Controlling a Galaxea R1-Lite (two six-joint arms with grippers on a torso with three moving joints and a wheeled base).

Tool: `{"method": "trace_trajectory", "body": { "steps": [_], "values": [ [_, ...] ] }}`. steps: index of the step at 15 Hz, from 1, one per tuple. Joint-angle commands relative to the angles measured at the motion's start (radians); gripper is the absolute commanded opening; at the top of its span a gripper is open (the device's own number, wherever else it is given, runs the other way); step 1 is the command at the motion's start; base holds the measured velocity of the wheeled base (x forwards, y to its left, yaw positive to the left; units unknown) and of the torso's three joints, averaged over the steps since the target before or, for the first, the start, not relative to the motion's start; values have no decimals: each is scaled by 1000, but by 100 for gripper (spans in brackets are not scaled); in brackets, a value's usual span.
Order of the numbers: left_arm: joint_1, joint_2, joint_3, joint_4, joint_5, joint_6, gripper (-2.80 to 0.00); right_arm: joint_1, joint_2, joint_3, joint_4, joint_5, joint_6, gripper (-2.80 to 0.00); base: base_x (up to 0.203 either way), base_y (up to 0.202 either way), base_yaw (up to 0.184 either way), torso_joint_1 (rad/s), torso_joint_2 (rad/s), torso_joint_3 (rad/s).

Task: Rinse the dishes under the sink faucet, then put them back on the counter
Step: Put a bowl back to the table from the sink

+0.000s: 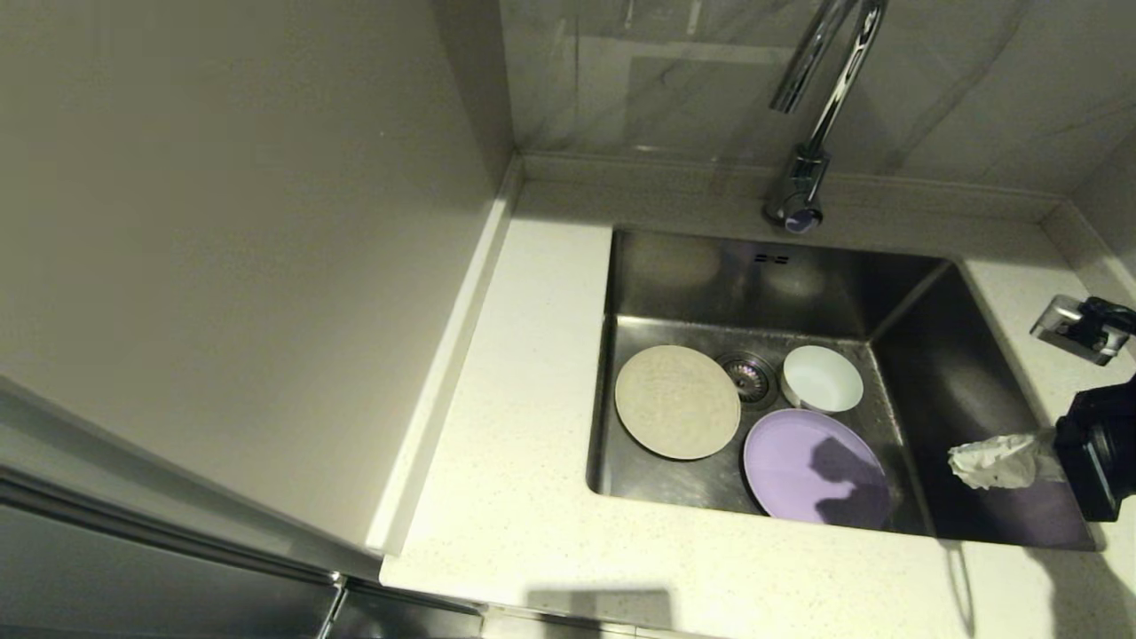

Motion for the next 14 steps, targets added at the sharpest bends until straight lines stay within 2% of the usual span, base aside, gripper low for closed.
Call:
{"method": "trace_trajectory", "body": {
  "steps": [1, 3, 7, 8, 12, 14],
  "values": [
    [0, -5, 0, 0, 0, 0, -280, 5, 61, -14, -26, 0, -56, -280, 0, 0, 0, 0, 0, 0],
    [0, -3, 0, 0, 0, 0, -280, 35, 154, -28, -74, -39, -116, -280, 0, 0, 0, 0, 0, 0],
    [0, -3, 0, 0, 0, 1, -280, 104, 314, -120, -95, -173, -250, -280, 0, 0, 0, 0, 0, 0],
    [0, -3, 0, 0, 0, 0, -280, 114, 341, -147, -96, -177, -266, 0, 0, 0, 0, 0, 0, 0],
    [0, -3, 0, 0, 0, 0, -280, 129, 461, -223, -131, -174, -282, 0, 0, 0, 0, 0, 0, 0],
    [-1, -3, 0, 0, 0, 0, -280, 132, 531, -228, -301, -176, -287, 0, 0, 0, 0, 0, 0, 0]
  ]
}}
